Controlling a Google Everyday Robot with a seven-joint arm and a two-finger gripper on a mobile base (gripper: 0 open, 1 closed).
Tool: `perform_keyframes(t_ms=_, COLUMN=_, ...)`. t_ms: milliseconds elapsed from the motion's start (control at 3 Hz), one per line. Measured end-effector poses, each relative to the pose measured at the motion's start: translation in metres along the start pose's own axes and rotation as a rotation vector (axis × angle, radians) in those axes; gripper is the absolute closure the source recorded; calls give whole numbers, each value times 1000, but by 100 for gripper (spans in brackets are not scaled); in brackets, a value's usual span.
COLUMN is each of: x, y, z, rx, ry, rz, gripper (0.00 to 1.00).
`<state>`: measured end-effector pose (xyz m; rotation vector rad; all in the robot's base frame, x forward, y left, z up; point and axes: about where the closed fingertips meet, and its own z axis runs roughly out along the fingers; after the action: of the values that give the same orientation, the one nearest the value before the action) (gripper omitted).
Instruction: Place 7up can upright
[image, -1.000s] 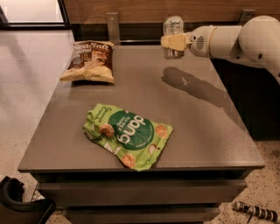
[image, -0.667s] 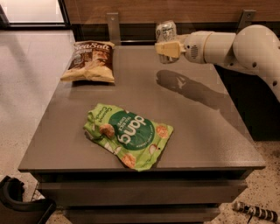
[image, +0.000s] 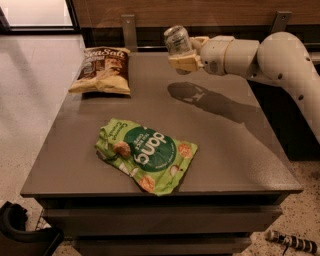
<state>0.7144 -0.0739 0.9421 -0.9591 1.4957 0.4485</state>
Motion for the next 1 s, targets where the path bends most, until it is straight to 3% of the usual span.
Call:
perform_keyframes(t_ms=333, x=-1, y=0, z=2, rx=-10, ry=-6, rz=-50, gripper=100)
perform_keyframes(t_ms=1000, x=13, y=-5, z=10, rx=-25, ry=-36, rz=-18, gripper=100)
